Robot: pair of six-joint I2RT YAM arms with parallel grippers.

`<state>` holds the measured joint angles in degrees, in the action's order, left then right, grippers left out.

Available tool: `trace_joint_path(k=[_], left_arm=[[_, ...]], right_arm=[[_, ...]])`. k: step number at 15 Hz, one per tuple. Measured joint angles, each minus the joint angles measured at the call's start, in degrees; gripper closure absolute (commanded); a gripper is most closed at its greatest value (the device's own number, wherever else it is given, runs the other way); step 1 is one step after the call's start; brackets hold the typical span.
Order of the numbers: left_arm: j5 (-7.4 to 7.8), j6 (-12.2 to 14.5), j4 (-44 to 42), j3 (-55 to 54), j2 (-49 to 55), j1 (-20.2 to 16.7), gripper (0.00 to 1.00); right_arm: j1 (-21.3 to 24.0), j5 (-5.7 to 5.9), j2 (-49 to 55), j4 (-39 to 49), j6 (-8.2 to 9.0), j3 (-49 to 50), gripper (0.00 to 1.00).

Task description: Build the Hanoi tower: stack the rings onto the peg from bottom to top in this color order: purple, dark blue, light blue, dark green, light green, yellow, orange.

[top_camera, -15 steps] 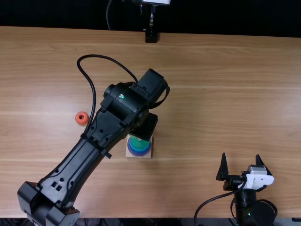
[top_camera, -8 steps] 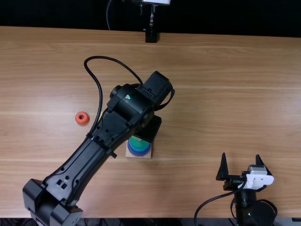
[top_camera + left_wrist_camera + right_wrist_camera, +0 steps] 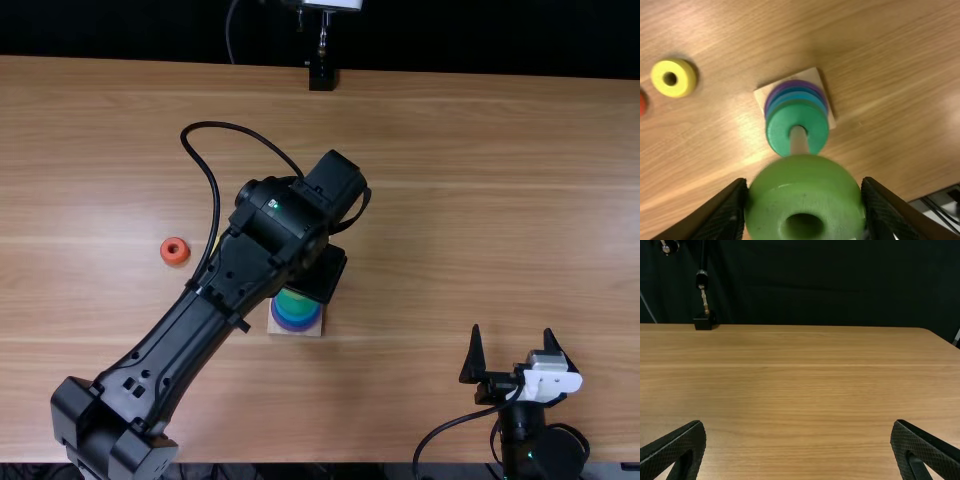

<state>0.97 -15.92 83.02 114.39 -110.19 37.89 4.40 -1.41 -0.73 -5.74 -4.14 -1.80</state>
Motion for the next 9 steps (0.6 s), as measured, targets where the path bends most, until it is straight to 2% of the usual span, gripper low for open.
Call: trace_joint_path(k=[1, 3, 9], left_arm=[[1.44, 0.02, -0.02, -0.02, 0.02, 0.00, 0.00], [2.91, -0.04, -0.02, -0.04, 0.00, 0.00, 0.00], [3.96, 0.02, -0.22, -0.50, 0.00, -2.47, 0.00]], right_arm=[[0.00, 0.00, 0.00, 0.02, 0.00, 0.00, 0.00], [0.00, 0.02, 0.00, 0.00, 0.00, 0.00, 0.00], [0.00, -0.02, 0.00, 0.00, -0.02, 0.00, 0.00]])
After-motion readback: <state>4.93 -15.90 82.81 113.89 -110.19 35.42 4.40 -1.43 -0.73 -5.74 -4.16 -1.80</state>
